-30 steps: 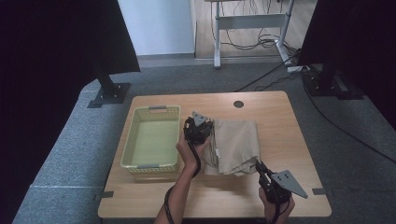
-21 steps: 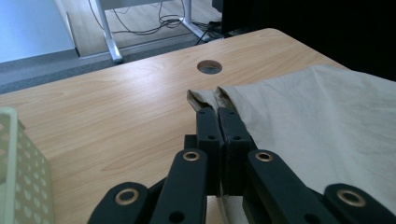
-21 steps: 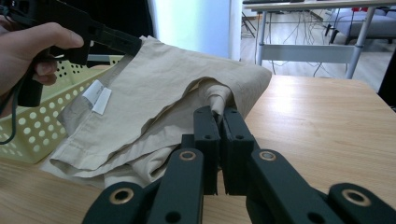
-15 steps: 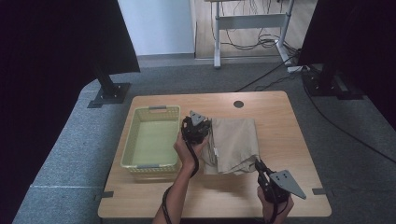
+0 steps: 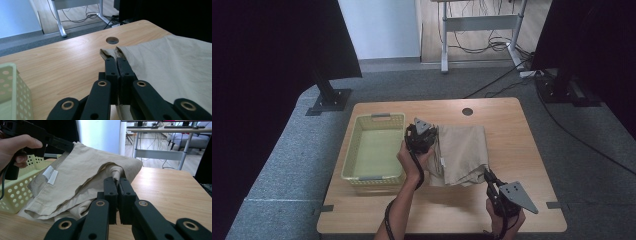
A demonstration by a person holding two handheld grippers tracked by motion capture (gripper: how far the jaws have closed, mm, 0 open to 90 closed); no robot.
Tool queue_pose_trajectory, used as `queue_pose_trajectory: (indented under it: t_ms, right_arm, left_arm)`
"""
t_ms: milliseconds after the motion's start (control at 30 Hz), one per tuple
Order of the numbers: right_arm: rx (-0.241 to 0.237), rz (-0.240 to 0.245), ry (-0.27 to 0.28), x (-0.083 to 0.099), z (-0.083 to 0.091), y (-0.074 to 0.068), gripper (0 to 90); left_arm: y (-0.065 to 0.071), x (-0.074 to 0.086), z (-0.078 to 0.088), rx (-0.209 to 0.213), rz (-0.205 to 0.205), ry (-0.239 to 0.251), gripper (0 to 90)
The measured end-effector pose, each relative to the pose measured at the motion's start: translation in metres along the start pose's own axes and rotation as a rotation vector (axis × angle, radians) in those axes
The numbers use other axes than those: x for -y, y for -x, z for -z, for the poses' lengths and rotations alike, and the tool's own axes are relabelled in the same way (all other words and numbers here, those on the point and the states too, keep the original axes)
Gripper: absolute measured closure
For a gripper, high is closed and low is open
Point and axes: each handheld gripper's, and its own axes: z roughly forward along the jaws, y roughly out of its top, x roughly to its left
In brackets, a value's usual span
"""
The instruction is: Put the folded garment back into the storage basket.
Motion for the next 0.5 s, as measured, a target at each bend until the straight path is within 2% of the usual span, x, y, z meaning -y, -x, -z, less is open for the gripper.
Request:
queue_pose_trajectory:
  t_ms: [500]
  right_arm:
    - [-0.013,0.019,0.0,-0.0043,-0.0031,-0.0057,86.8]
  left_arm:
    - [-0.001,-0.0022,0.0016,-0.002,-0.001,0.003,88.3]
